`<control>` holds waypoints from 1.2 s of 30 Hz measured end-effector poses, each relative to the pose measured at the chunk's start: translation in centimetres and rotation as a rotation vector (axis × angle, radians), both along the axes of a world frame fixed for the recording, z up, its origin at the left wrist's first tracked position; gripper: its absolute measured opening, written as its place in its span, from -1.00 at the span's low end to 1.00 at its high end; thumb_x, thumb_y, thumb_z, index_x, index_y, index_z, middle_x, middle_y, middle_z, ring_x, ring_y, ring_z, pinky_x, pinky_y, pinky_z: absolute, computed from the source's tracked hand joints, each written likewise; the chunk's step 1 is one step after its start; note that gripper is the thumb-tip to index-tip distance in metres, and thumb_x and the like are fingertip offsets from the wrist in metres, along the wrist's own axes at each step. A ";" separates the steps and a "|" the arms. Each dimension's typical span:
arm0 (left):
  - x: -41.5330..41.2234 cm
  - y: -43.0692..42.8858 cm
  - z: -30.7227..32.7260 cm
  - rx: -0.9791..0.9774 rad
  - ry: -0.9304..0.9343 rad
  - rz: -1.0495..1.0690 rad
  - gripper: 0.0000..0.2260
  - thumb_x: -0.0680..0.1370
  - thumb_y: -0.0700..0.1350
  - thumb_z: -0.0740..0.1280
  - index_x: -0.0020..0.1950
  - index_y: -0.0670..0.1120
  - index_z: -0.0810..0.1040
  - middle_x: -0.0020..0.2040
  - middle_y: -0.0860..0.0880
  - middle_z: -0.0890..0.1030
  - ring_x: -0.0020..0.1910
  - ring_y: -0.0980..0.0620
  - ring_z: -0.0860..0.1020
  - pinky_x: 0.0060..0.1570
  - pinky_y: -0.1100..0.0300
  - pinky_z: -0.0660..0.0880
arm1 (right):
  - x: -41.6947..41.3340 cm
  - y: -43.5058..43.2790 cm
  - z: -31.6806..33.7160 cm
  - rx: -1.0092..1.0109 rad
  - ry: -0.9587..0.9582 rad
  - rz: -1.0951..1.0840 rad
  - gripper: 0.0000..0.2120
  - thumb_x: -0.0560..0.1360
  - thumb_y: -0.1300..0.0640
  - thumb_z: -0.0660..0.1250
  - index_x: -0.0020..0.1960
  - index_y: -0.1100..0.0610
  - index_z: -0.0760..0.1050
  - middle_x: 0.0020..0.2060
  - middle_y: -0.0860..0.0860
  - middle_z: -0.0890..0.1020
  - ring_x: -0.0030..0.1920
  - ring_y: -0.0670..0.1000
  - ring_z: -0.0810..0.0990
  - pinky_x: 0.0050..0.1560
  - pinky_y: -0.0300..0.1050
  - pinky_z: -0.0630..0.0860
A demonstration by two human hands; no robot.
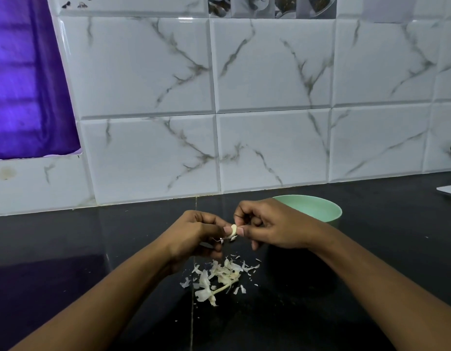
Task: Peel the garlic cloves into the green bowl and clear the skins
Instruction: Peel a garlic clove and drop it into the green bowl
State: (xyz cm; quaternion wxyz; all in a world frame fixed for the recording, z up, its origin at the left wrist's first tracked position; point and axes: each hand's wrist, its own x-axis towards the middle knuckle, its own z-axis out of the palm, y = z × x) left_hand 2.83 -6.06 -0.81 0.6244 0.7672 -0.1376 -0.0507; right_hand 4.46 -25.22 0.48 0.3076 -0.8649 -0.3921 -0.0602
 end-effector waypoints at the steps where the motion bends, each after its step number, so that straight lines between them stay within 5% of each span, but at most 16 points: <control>1: 0.0 -0.1 0.0 -0.012 0.002 0.007 -0.86 0.50 -0.28 0.36 -0.24 -0.15 0.65 -0.33 -0.06 0.60 -0.42 0.09 0.49 -0.39 0.24 0.51 | 0.1 -0.1 0.0 0.007 -0.006 -0.003 -0.91 0.54 0.16 0.32 -0.11 0.03 0.43 -0.51 -0.13 0.52 -0.34 0.00 0.66 -0.31 -0.32 0.42; 9: 0.9 0.5 -0.2 -0.216 0.046 0.167 -0.94 0.50 -0.19 0.37 -0.12 -0.12 0.64 -0.29 -0.02 0.60 -0.36 0.10 0.57 -0.37 0.18 0.56 | -0.1 -0.1 0.2 -0.019 0.029 0.028 -0.87 0.47 0.23 0.40 -0.16 0.06 0.48 -0.31 -0.07 0.60 -0.31 -0.08 0.61 -0.21 -0.19 0.52; 13: 0.8 0.5 -0.5 -0.160 0.066 0.137 -0.93 0.51 -0.19 0.36 -0.07 -0.11 0.64 -0.27 -0.02 0.62 -0.33 0.10 0.59 -0.36 0.17 0.57 | 0.2 -0.4 0.4 0.029 -0.029 0.030 -0.77 0.38 0.28 0.48 -0.22 0.02 0.48 -0.27 -0.09 0.62 -0.21 -0.14 0.59 -0.08 -0.11 0.53; 20: 0.8 0.5 -0.5 -0.112 0.034 0.096 -0.93 0.52 -0.14 0.37 -0.05 -0.09 0.64 -0.21 -0.02 0.68 -0.38 0.13 0.56 -0.37 0.21 0.55 | -0.1 -0.5 0.4 0.019 0.111 0.051 -0.79 0.53 0.33 0.27 0.03 0.13 0.63 -0.09 0.05 0.70 -0.08 -0.06 0.65 -0.12 -0.13 0.57; 24: 0.8 0.5 -0.6 -0.123 0.020 0.087 -0.93 0.51 -0.18 0.37 -0.06 -0.10 0.64 -0.27 0.02 0.66 -0.40 0.16 0.56 -0.37 0.24 0.54 | 0.1 -0.6 0.3 0.060 0.150 0.035 -0.85 0.45 0.25 0.43 0.02 0.16 0.63 -0.14 0.08 0.71 -0.11 0.00 0.68 0.01 -0.14 0.56; 29: 0.9 0.5 -0.7 -0.132 0.002 0.096 -0.93 0.51 -0.22 0.37 -0.06 -0.11 0.64 -0.27 0.02 0.66 -0.42 0.17 0.55 -0.40 0.25 0.53 | 0.0 -0.4 0.3 0.175 0.108 -0.025 -0.89 0.37 0.27 0.50 -0.14 0.17 0.60 -0.34 0.11 0.66 -0.36 -0.06 0.60 -0.26 -0.22 0.51; 36: 0.9 0.5 -0.6 -0.126 0.009 0.100 -0.91 0.51 -0.20 0.37 -0.02 -0.12 0.63 -0.26 0.02 0.67 -0.41 0.16 0.56 -0.41 0.25 0.53 | -0.5 -0.9 0.9 -0.014 0.314 0.037 -0.71 0.57 0.38 0.15 0.10 0.15 0.59 0.07 0.03 0.66 0.07 -0.12 0.63 -0.12 -0.18 0.61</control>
